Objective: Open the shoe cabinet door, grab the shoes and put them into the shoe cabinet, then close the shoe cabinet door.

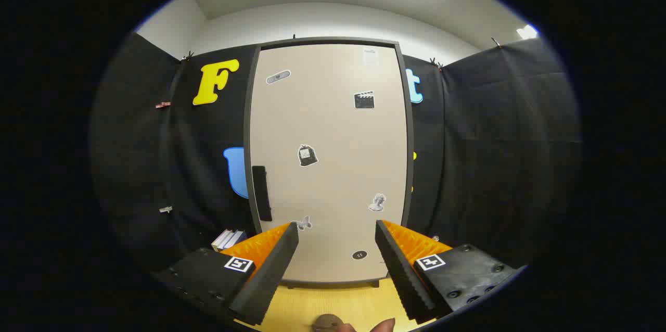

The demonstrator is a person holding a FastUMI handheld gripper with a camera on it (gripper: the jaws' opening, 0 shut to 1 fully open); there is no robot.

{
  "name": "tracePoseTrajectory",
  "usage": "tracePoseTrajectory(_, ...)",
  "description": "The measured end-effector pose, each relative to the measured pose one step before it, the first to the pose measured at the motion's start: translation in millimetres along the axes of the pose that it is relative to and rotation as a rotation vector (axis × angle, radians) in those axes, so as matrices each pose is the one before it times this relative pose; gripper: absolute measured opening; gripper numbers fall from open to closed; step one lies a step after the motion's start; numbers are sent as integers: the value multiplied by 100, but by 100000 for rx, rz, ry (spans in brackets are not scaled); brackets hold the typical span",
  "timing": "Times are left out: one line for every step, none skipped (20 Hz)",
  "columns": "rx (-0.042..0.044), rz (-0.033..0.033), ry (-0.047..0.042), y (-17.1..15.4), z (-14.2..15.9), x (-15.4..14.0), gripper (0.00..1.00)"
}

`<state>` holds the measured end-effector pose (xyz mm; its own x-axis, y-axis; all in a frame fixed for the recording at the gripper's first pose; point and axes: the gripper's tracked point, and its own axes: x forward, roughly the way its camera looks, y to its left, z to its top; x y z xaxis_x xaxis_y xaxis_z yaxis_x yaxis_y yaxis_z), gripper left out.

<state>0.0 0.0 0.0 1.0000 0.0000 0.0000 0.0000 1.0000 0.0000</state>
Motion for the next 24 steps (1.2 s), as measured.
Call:
tracePoseTrajectory(-603,-204,-104,-37,3,80,97)
tracePoseTrajectory(-1021,-341,148,-84,-86,165,97)
tracePoseTrajectory(-758,26,118,94,-35,40,97)
tracePoseTrajectory(-138,-25,140,70,-104,84,97)
tracePoseTrajectory(243,212,284,201,-48,129,97)
tracePoseTrajectory(84,278,67,233,-47,182,97)
tracePoseTrajectory(-336,-58,-46,107,-17,24,97)
tracePoseTrajectory(-535,-74,-178,63,-58,104,97)
tracePoseTrajectory(-200,9,110,98,-12,104,97)
tracePoseTrajectory(186,121,121,113,-105,133,97)
tracePoseTrajectory(145,-138,82,118,-37,91,97)
tracePoseTrajectory(-209,-62,121,58,-26,78,97)
tracePoseTrajectory(-458,-247,91,1,-35,130,97)
tracePoseTrajectory(-350,-170,-70,85,11,63,97)
tracePoseTrajectory(18,-161,-197,139,93,62,97)
tracePoseTrajectory(132,0,-182,207,84,100,97)
tracePoseTrajectory(128,132,-177,187,37,48,97)
tracePoseTrajectory(135,187,-262,229,91,126,97)
tracePoseTrajectory(212,344,-481,404,159,216,97)
tracePoseTrajectory(378,704,-391,604,144,263,97)
tracePoseTrajectory(459,898,-93,722,104,426,97)
tracePoseTrajectory(478,927,-42,791,116,613,97)
tracePoseTrajectory(502,1240,196,910,42,650,97)
tracePoseTrajectory(364,1159,-84,985,40,888,97)
